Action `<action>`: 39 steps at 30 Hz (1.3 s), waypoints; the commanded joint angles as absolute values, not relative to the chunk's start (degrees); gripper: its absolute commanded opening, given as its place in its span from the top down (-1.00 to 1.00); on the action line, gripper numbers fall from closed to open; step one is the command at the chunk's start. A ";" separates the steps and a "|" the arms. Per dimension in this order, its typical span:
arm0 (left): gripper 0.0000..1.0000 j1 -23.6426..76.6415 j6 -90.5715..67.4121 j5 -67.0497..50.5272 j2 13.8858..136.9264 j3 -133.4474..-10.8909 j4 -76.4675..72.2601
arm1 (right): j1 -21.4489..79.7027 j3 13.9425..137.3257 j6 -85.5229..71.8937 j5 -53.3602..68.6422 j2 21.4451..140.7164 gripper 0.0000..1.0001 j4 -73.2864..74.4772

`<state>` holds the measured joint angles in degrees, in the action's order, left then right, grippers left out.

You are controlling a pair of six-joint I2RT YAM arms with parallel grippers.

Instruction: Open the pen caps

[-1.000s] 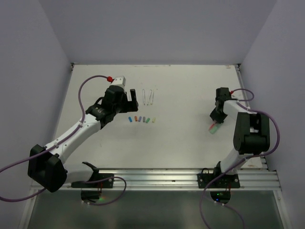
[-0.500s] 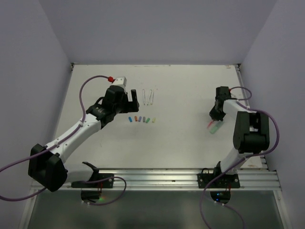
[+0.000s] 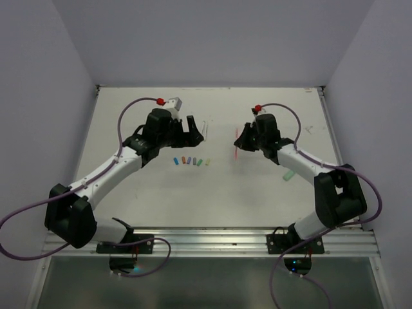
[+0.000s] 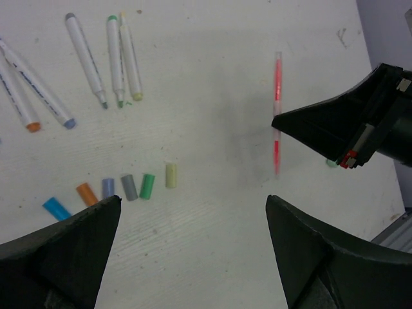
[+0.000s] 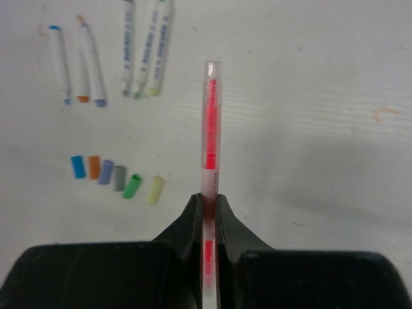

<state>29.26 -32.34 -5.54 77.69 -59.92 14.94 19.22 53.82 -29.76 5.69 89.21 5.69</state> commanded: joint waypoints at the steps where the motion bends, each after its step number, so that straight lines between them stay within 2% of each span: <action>1: -0.93 28.83 -36.02 -11.68 78.66 -62.58 9.24 | 23.36 51.95 -29.61 16.15 86.14 1.00 -8.24; 9: -0.79 29.00 -38.67 -12.22 81.03 -63.46 5.10 | 28.47 49.75 -30.50 23.90 85.17 1.00 -19.15; 12: -0.62 29.18 -39.63 -10.55 81.91 -63.72 4.48 | 30.31 49.57 -30.59 24.52 84.90 1.00 -20.21; 17: -0.47 29.62 -42.44 -9.05 83.84 -64.16 3.96 | 32.16 49.75 -30.32 24.43 84.64 1.00 -20.66; 27: 0.03 31.11 -44.82 -6.15 85.60 -64.78 2.29 | 33.31 49.83 -29.79 24.61 84.38 1.00 -20.65; 39: 0.29 31.38 -45.70 -6.50 87.01 -65.39 1.14 | 34.19 50.27 -29.27 25.05 84.55 1.00 -20.65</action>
<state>31.11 -44.86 -7.03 86.65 -62.65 3.90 33.76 49.78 -30.09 23.70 86.61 -18.04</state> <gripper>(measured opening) 0.362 0.052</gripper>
